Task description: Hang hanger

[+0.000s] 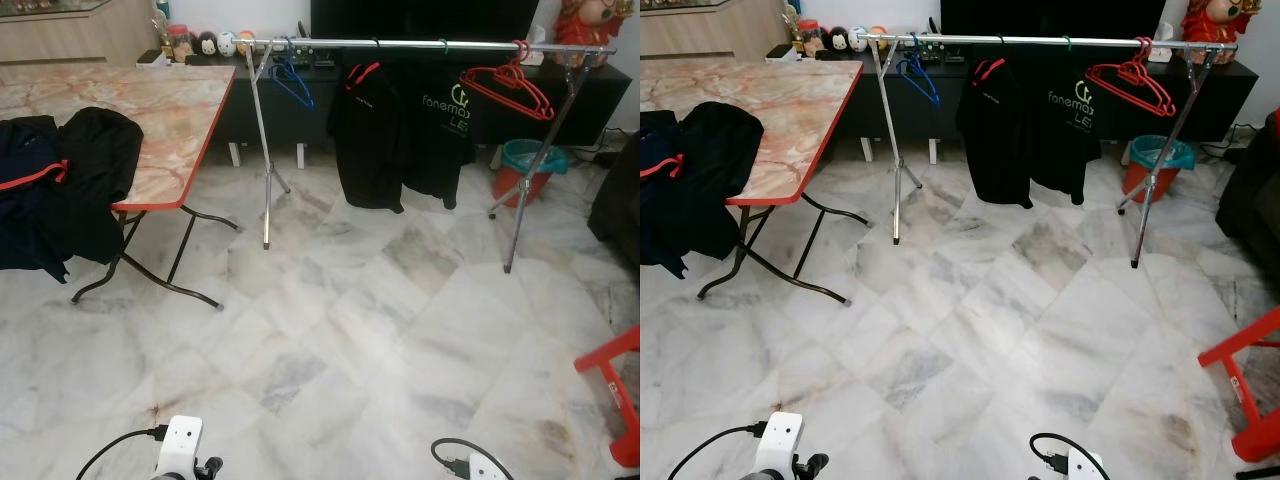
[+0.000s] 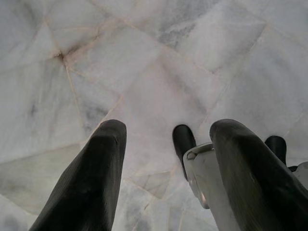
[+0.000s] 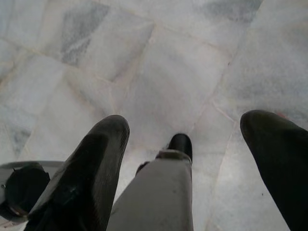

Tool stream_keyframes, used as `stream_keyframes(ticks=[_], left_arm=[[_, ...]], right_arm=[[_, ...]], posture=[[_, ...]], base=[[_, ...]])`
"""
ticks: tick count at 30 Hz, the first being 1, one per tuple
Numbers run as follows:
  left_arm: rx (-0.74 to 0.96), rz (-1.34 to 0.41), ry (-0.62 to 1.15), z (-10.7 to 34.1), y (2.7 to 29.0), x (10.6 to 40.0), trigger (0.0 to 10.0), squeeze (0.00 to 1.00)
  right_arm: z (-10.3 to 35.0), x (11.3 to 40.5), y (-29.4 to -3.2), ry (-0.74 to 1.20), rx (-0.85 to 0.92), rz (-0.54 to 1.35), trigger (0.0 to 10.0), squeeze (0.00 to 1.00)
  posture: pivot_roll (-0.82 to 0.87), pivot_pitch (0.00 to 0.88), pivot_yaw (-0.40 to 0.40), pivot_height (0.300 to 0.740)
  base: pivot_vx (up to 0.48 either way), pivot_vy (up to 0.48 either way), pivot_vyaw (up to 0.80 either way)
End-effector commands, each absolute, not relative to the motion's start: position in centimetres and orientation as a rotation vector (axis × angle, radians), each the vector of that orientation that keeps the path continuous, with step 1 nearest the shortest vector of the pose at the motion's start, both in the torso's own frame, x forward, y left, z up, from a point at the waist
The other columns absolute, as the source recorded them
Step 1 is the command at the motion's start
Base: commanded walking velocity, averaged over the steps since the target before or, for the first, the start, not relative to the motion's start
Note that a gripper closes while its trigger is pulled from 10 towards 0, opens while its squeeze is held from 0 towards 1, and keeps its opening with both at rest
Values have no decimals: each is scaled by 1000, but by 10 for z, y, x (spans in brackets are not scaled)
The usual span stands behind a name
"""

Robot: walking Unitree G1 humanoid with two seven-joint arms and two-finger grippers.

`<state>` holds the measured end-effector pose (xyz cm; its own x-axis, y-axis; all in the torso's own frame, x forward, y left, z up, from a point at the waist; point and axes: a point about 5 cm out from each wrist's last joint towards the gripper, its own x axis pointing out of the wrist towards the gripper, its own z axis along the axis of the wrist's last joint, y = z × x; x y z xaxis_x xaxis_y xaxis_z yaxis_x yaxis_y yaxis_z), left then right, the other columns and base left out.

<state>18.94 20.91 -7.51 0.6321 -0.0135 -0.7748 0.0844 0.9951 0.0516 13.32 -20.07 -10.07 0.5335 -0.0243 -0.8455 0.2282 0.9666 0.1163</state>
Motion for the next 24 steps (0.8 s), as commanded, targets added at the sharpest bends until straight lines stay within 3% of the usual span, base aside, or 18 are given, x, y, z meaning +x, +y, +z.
stream_keyframes(ticks=[1, 24], left_arm=[[89, -60, 903, -76, 208, 190, 10000, 0], [73, -63, 931, -80, 211, 180, 10000, 0]], right_arm=[[-98, 140, -201, 977, 233, -159, 10000, 0], [-97, 146, -192, 942, 275, -155, 10000, 0]], posture=[[11, 0, -1, 740], [27, 0, 10, 740]], base=[[360, 0, 0], [405, 0, 0]])
